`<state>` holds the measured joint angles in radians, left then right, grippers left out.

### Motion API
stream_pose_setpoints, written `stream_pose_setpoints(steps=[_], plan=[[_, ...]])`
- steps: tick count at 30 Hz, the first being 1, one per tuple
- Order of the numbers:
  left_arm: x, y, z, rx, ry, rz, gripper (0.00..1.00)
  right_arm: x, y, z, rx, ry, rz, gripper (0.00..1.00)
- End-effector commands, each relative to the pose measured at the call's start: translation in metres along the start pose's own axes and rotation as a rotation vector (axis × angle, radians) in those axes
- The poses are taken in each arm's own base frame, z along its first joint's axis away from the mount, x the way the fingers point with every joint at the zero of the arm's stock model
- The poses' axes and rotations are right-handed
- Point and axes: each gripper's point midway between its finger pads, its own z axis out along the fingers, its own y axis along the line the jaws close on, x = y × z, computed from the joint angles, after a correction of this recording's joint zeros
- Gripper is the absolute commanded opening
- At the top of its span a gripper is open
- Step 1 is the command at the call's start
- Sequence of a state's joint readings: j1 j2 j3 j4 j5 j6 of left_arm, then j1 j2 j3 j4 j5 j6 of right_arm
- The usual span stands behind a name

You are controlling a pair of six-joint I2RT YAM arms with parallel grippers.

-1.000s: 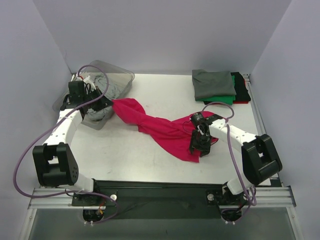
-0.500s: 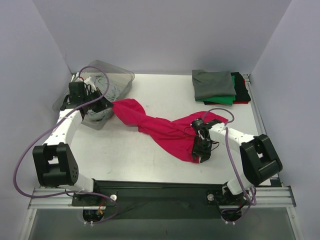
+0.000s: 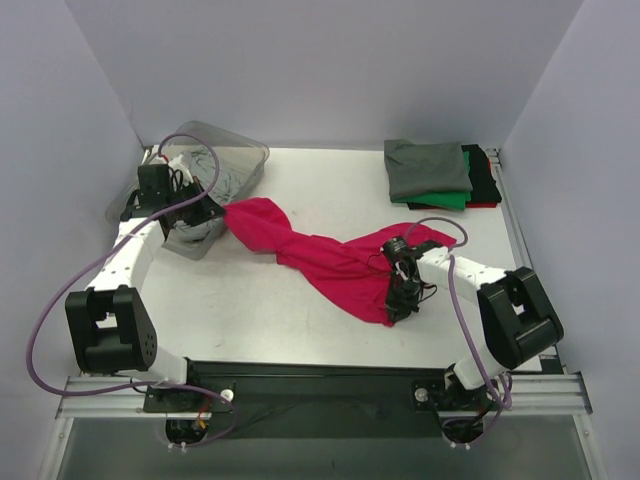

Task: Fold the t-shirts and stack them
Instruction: Flatten out the tshirt

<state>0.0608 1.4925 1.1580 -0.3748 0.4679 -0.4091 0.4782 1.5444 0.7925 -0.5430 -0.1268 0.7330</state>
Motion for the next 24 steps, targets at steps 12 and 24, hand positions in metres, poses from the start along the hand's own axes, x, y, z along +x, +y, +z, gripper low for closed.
stream_pose_setpoints(steps=[12, 24], plan=[[-0.093, -0.062, -0.057, 0.084, -0.241, -0.019, 0.00, -0.078, -0.010, -0.200, -0.185, -0.364, 0.031, 0.00], [-0.176, -0.198, -0.219, 0.332, -0.602, 0.133, 0.00, -0.123, -0.029, -0.438, -0.272, -1.026, -0.050, 0.00]])
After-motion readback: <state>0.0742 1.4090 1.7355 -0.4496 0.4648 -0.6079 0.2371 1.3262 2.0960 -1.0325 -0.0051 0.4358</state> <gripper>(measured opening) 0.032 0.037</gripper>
